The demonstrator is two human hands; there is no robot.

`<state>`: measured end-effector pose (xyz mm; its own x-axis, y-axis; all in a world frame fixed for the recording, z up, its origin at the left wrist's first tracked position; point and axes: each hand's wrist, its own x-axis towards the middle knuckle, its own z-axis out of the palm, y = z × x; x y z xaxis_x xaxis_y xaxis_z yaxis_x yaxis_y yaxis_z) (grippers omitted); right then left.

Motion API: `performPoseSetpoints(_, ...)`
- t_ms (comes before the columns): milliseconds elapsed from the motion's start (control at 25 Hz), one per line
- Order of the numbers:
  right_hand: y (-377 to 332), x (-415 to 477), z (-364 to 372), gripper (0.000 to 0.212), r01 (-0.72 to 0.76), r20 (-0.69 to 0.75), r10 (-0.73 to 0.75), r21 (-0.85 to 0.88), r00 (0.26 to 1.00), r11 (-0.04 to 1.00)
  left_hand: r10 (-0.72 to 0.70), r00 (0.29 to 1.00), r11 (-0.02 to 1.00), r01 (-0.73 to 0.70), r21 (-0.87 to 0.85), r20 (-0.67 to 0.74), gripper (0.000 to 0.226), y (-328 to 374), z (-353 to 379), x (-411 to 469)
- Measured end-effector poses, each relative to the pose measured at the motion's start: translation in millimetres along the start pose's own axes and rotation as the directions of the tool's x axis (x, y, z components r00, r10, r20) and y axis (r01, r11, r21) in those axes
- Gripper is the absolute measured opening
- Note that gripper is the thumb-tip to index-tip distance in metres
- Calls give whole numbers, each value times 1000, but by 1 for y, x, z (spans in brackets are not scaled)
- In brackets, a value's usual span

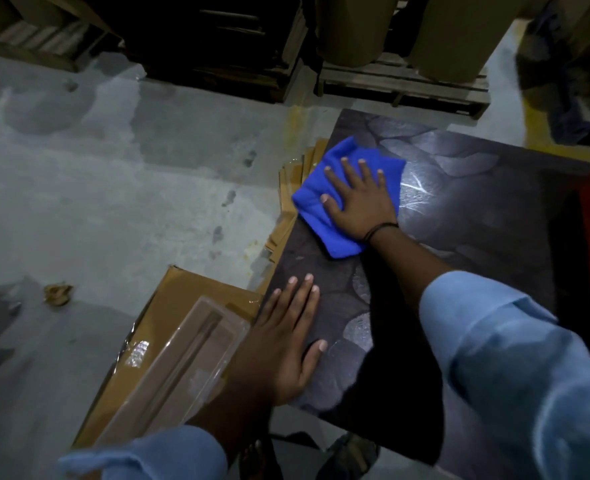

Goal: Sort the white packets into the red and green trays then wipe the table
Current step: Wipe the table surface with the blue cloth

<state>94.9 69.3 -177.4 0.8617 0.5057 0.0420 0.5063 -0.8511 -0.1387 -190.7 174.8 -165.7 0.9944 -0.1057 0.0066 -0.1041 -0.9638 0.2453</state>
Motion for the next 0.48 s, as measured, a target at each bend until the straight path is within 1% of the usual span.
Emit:
performPoseSetpoints(40, 2, -19, 0, 64, 116, -7, -116, -17, 993, 993, -2, 1000, 1000, 2, 5, 1, 73, 2, 0, 0)
performPoseSetpoints(80, 9, -36, -3, 63, 176, -9, -176, -26, 984, 984, -3, 1000, 1000, 3, 9, 2, 73, 4, 0, 0)
performPoseSetpoints(120, 16, -50, -6, 63, 174, -19, -175, -29, 984, 984, -7, 1000, 1000, 7, 8, -4, 73, 5, 0, 0)
performPoseSetpoints(160, 22, -65, -10, 63, 114, -27, -115, -19, 993, 993, -10, 1000, 1000, 10, 4, -12, 73, 6, -1, 0)
performPoseSetpoints(200, 26, -83, -12, 64, 21, -33, -22, -11, 999, 1000, -3, 1000, 1000, 3, -3, -19, 73, 6, -1, 0)
performPoseSetpoints(240, 27, -103, -14, 64, -71, -44, 70, -9, 997, 997, 8, 1000, 1000, -8, -13, -28, 72, 6, -1, -1)
performPoseSetpoints(280, 25, -123, -15, 64, -131, -50, 131, -13, 990, 991, 14, 999, 1000, -15, -19, -38, 71, 5, 0, -1)
performPoseSetpoints(360, 9, -166, -19, 64, -155, -36, 154, -26, 987, 988, 8, 999, 1000, -9, -7, -40, 71, 3, 3, -1)
performPoseSetpoints(480, -27, -240, -24, 63, -137, -37, 137, -2, 990, 991, 23, 1000, 1000, -22, -21, 16, 69, 0, 1, -2)
